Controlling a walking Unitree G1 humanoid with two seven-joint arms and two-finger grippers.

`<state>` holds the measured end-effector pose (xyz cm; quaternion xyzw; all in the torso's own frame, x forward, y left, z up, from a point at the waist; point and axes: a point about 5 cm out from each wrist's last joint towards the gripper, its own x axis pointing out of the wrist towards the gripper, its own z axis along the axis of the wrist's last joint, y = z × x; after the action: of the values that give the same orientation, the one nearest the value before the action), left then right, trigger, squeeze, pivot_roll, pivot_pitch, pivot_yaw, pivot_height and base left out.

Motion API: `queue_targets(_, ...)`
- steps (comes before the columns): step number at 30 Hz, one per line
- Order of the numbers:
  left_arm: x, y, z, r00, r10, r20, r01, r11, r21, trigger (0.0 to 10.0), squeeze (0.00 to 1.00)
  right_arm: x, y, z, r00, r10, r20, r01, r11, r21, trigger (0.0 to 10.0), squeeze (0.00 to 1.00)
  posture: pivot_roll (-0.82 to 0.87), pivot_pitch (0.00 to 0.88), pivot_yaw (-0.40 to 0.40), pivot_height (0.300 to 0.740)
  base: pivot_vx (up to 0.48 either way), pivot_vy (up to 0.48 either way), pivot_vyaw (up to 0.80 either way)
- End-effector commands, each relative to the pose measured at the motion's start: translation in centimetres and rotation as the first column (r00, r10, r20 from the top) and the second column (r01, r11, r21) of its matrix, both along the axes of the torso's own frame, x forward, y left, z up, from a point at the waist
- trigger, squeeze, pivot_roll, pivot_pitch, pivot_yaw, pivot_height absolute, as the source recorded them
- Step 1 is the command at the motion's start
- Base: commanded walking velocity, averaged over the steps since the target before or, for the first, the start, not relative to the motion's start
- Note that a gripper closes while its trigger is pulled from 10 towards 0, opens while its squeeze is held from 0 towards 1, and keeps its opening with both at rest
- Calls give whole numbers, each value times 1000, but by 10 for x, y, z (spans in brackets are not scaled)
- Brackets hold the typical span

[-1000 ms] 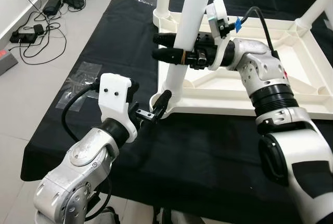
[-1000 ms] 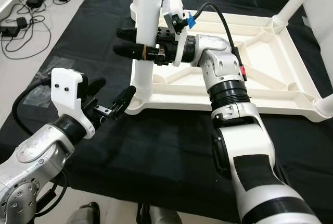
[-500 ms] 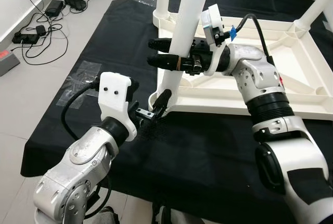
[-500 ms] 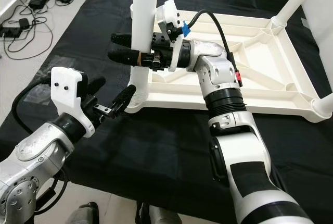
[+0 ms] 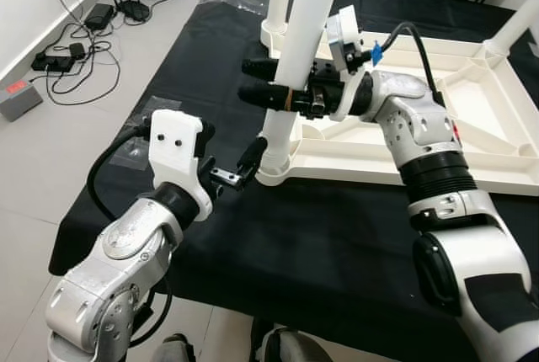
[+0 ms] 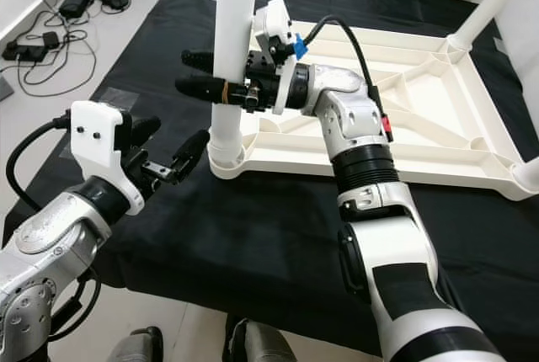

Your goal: Building children table

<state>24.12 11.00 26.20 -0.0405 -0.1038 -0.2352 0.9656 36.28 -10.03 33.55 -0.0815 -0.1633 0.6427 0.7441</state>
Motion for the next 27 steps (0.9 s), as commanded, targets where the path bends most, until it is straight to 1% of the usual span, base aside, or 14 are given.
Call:
queue_targets(1,-1,-3,-1,1000,-13,-2,13,1000,-3,10000,0,-3,0,9,999,3,48,-3,1000,3,10000,0,49,261,-131,740,0,0,0)
queue_targets(5,-2,-3,-1,1000,-16,-2,16,1000,-5,10000,0,-4,2,10,998,15,56,-15,1000,2,10000,0,48,261,-133,740,0,0,0)
queue_targets(8,-2,-2,-2,1000,-22,-13,21,1000,-19,10000,0,-9,8,8,997,61,54,-60,998,-15,10000,0,49,267,-136,740,0,0,0)
queue_targets(11,-2,-1,-2,1000,-19,-16,19,1000,-22,10000,0,-10,9,7,996,76,52,-75,997,-22,10000,0,49,267,-137,740,0,472,0)
queue_targets(13,-2,0,-2,1000,-15,-16,15,1000,-15,10000,0,-10,8,6,996,75,53,-74,997,-26,10000,0,48,267,-138,740,0,458,0)
queue_targets(14,-2,0,-1,1000,-13,-14,13,1000,-24,10000,0,-10,8,6,996,74,52,-73,997,-26,10000,0,48,267,-138,740,0,375,0)
queue_targets(23,-2,-2,-1,1000,-15,-3,15,1000,-13,10000,0,-10,6,6,996,68,57,-67,997,-29,10000,0,47,266,-137,740,0,0,0)
queue_targets(24,-2,-3,-1,1000,-18,-4,18,1000,-11,10000,0,-8,5,5,997,48,58,-46,998,-42,10000,0,47,266,-137,740,0,0,0)
queue_targets(27,-2,-3,-1,1000,-19,-4,19,1000,-10,10000,0,-7,4,4,998,39,58,-36,998,-47,10000,0,47,266,-137,740,0,0,0)
